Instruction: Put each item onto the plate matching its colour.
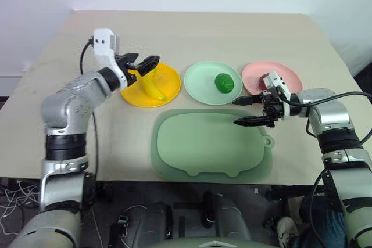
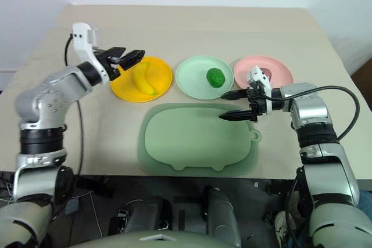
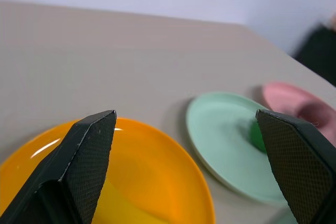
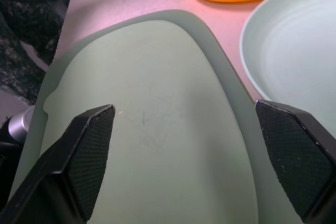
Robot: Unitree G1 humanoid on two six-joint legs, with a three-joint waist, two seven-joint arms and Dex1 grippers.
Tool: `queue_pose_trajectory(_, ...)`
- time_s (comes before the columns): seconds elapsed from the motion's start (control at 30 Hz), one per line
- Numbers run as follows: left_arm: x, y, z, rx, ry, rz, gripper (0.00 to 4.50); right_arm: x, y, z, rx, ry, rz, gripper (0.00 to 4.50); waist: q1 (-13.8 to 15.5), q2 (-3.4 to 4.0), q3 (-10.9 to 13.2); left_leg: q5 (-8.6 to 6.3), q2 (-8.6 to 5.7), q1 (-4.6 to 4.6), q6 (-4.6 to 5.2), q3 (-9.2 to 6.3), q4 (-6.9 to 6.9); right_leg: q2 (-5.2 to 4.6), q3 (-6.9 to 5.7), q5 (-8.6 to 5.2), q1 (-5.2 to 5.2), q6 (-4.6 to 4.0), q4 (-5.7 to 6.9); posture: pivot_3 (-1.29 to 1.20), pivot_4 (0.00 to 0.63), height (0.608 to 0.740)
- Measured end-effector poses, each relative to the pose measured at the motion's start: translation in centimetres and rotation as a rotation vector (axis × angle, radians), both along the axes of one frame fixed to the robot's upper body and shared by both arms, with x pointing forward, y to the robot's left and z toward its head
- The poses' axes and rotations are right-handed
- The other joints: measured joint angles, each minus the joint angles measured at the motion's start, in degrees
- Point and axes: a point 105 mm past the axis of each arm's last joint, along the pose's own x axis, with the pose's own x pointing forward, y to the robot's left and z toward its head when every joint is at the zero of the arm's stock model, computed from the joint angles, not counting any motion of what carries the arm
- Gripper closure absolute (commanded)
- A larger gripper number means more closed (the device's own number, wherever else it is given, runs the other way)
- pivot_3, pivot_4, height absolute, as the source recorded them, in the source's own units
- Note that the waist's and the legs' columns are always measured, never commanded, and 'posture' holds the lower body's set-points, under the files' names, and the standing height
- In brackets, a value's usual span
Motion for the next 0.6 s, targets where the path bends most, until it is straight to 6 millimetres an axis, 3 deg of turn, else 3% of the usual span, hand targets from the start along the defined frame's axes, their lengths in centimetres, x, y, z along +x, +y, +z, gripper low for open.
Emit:
queue_pose_trajectory(0.2,-4.1,-0.7,-3.4,0.085,-0.005,-0.287,0.03,0.2,0.5,0.3,0.013,-0.009,0.011,0.00,-0.04,0.02,0.01,-0.01,0.00,-0.08,0.01,0.03,0.01,0.00,-0.01,-0.01,-0.04,-0.01,-0.05,0.00,0.150,0.740)
queue_pose_trajectory(0.37,-5.9,-0.9,-3.5,0.164,-0.160,-0.377,0.03,0.4,1.4,0.6,0.032,-0.017,0.031,0.00,0.16,0.03,0.01,-0.07,0.01,-0.10,0.13,-0.01,0.04,-0.01,0.00,-0.01,-0.07,-0.02,-0.10,0.00,0.150,0.740)
queue_pose_trajectory(0.6,-8.7,-0.8,-4.8,0.259,-0.165,-0.588,0.03,0.7,2.0,1.5,0.042,-0.039,0.057,0.00,0.20,0.04,0.01,-0.12,0.02,-0.48,0.22,-0.01,0.13,0.00,-0.05,-0.01,-0.34,-0.02,-0.06,0.00,0.150,0.740)
